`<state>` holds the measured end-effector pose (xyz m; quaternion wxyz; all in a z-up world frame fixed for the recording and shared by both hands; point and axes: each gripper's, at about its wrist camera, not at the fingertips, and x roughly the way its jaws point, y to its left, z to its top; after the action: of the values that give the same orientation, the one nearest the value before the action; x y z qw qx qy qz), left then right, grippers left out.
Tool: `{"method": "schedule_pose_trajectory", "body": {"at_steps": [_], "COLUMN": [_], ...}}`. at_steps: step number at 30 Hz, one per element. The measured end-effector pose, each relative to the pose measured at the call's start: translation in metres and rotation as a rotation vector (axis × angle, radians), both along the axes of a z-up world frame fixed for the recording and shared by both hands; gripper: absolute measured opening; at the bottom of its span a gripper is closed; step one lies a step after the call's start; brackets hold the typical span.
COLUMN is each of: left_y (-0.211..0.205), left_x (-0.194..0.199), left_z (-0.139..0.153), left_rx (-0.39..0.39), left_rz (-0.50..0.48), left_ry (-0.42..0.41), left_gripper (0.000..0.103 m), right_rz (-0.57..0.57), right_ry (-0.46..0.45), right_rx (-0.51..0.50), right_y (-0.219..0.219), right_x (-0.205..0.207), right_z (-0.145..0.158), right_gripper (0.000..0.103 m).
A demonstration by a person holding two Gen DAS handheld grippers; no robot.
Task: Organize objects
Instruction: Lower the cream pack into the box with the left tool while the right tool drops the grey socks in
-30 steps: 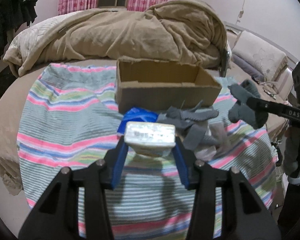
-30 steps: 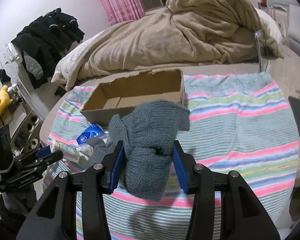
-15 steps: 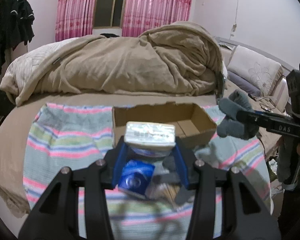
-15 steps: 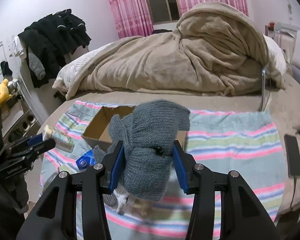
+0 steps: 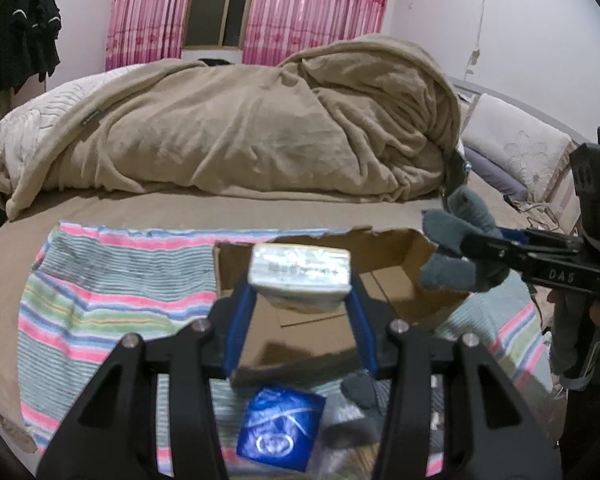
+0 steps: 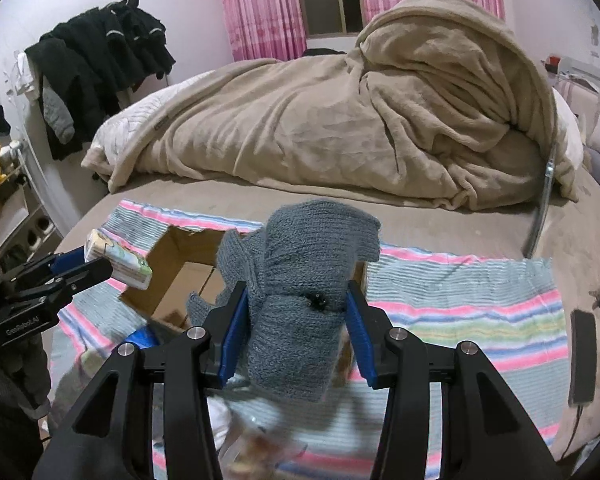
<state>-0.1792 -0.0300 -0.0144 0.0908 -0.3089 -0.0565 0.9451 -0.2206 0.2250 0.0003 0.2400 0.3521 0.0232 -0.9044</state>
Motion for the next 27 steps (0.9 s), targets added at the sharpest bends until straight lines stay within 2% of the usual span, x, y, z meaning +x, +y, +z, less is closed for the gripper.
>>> {"method": "schedule_pose_trajectory", "body": {"at_steps": [10, 16, 21, 23, 27], "left_y": [0.002, 0.004, 0.009, 0.011, 0.013], "left_x": [-0.036, -0.044, -0.039, -0.034, -0.019], "left_z": [-0.038, -0.059, -0.063, -0.063, -0.06], "left_rx": [-0.021, -0.026, -0.039, -0.044, -0.045], "left_rz": [0.012, 0.0, -0.016, -0.023, -0.021], "left_ry": [-0.078, -0.146, -0.192, -0.202, -0.203], "left_gripper": [0.047, 0.047, 0.049, 0.056, 0.056], "right_rz": [0.016, 0.011, 0.015, 0.021, 0.023], "right_ry": [-0.067, -0.105, -0.114, -0.117, -0.106], "right_rx": [0.05, 0.072, 0.09, 0.088, 0.078], "right_y": [-0.022, -0.025, -0.027, -0.028, -0.025], "right_x": [-0.042, -0.052, -0.052, -0.049, -0.04], "right_z": [-0.037, -0.056, -0.058, -0.055, -0.048], "right_gripper": [0.049, 0.049, 0.05, 0.053, 0.06]}}
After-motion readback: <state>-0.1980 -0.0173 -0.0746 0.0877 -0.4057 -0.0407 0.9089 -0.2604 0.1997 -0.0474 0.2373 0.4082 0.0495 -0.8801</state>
